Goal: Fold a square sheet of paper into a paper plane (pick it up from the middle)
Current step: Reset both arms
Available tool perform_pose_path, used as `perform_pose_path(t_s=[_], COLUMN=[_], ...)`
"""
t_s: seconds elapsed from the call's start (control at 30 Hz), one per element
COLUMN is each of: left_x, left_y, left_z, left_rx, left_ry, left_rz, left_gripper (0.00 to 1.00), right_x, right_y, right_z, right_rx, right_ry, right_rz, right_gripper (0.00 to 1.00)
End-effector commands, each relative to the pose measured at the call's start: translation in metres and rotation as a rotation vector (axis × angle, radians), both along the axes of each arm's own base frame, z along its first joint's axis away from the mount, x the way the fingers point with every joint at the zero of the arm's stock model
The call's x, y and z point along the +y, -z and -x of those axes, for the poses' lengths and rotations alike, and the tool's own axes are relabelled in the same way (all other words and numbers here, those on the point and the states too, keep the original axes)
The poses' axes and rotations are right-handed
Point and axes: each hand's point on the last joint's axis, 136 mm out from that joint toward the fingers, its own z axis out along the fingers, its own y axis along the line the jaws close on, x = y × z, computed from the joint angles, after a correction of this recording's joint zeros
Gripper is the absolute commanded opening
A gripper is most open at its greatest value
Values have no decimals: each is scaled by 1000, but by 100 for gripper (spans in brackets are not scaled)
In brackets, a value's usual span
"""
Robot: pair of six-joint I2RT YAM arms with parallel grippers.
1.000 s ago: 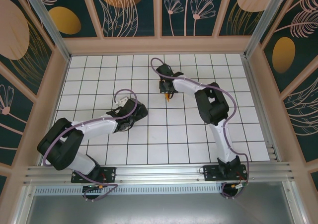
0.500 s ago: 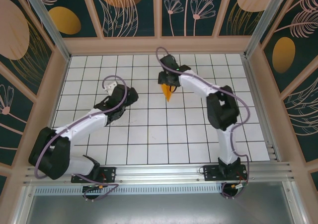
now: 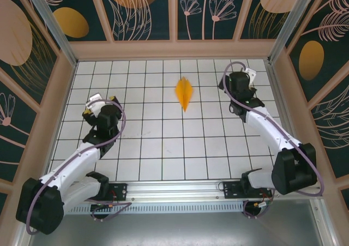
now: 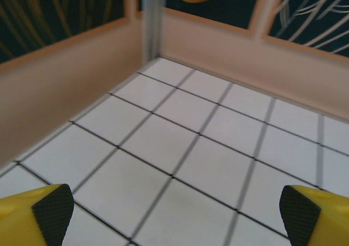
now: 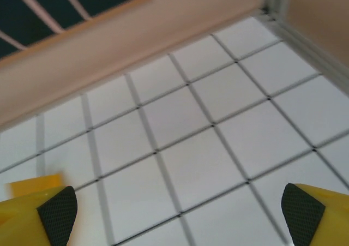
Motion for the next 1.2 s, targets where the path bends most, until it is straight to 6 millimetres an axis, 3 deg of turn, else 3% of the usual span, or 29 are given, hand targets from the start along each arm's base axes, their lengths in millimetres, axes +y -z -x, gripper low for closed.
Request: perform_pose_path(t_s=[0.0,0.13,0.3,0.5,0.73,1.0,1.17], left_x=[28,41,37,30,18,13,15], left_y=[-14,1,19,32,33,47,52], left_z=[13,13,-2,-24,-40,-48,-52], left_rx=[-90,-127,-135,-162,-190,-181,-167], left_ry=[-90,-52,48,156,269,311,298], left_rz=[-122,-124,-123,-115,-118,-121,-118], left_gripper=[99,98,99,98,98,98,98], right_x=[-39,-77,-115,-140,-125,-87,-60], right_y=[0,20,54,73,86,76,66], right_z=[8,24,47,63,46,32,37], right_rx=[-70,-94,-76,-161,-190,-264,-358], right_ry=[123,224,306,324,190,-51,-202], right_rz=[89,104,153,160,191,215,183], right_gripper=[99,99,99,99,98,99,99])
